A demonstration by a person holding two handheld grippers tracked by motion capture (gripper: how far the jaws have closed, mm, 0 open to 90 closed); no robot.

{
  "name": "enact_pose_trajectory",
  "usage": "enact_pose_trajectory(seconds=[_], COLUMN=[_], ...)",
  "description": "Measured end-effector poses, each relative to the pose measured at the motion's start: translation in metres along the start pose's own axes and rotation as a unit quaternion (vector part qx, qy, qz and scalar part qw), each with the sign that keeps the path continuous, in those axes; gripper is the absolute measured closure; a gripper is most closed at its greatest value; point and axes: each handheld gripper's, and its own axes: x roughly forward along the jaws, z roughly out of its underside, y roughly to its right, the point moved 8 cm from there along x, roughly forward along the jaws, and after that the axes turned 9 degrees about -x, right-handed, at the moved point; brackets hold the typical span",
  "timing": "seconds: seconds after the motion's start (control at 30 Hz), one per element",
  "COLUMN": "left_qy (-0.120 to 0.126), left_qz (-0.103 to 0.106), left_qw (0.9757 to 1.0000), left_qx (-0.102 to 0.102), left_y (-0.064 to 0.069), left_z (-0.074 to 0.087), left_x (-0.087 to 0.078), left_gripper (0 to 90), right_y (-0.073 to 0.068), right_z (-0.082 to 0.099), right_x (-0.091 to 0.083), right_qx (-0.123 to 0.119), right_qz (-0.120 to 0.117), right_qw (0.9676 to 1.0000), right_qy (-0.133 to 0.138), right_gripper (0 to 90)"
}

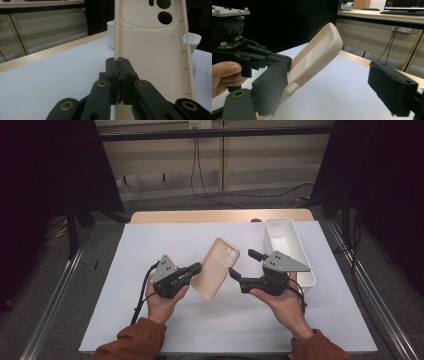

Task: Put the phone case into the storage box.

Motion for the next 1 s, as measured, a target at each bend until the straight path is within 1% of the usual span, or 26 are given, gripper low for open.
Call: enact_pose_trajectory(seconds=[0.07,0.13,0.2,0.23,0.3,0.37,0.4,0.47,0.57,0.6,0.67,0.8,1.0], left_qy=[0.000,0.000,0.000,0.000,0.000,0.000,0.000,0.000,0.002,0.001,0.002,0.001,0.001], left_qz=[-0.001,0.000,0.000,0.001,0.001,0.002,0.002,0.000,0.000,0.001,0.000,-0.002,-0.004], left_qw=[1.0000,1.0000,1.0000,1.0000,1.0000,1.0000,1.0000,1.0000,1.0000,1.0000,1.0000,1.0000,1.0000], left_qx=[-0.001,0.000,0.000,0.000,0.000,0.002,0.002,0.003,0.002,0.002,0.003,0.004,0.008], left_y=[0.000,0.000,0.000,0.000,0.001,0.001,0.001,0.001,0.001,0.001,0.001,0.001,0.001], left_z=[0.000,0.000,0.000,0.000,0.000,0.000,0.000,0.000,0.000,0.000,0.000,0.000,0.000], left_x=[0.000,0.000,0.000,0.000,0.000,0.000,0.000,0.000,0.000,0.000,0.000,0.000,0.000], left_gripper=[87.6,87.6,87.6,87.6,87.6,87.7,87.6,87.6,87.6,87.6,87.6,87.6,87.5], right_y=[0.001,0.002,0.003,0.002,0.003,0.003,0.003,0.002,0.002,0.002,0.002,0.002,0.004], right_z=[-0.001,-0.001,-0.001,-0.001,-0.001,0.000,0.000,0.000,0.000,0.000,0.000,0.000,0.001], right_x=[0.002,0.005,0.006,0.007,0.009,0.011,0.011,0.012,0.013,0.014,0.015,0.017,0.018], right_qx=[0.002,0.004,0.005,0.006,0.005,0.009,0.009,0.010,0.015,0.016,0.018,0.020,0.021], right_qz=[0.005,0.004,0.006,0.003,0.002,-0.001,-0.001,-0.002,-0.006,-0.006,-0.012,-0.016,-0.008], right_qw=[1.0000,1.0000,1.0000,1.0000,1.0000,0.9999,0.9999,0.9999,0.9998,0.9998,0.9997,0.9996,0.9996], right_qy=[0.000,-0.002,-0.003,-0.004,-0.006,-0.009,-0.009,-0.011,-0.010,-0.012,-0.010,-0.011,-0.015], right_gripper=[20.8,23.9,24.8,27.2,28.0,32.0,32.0,39.3,42.5,47.9,55.3,58.7,61.7])
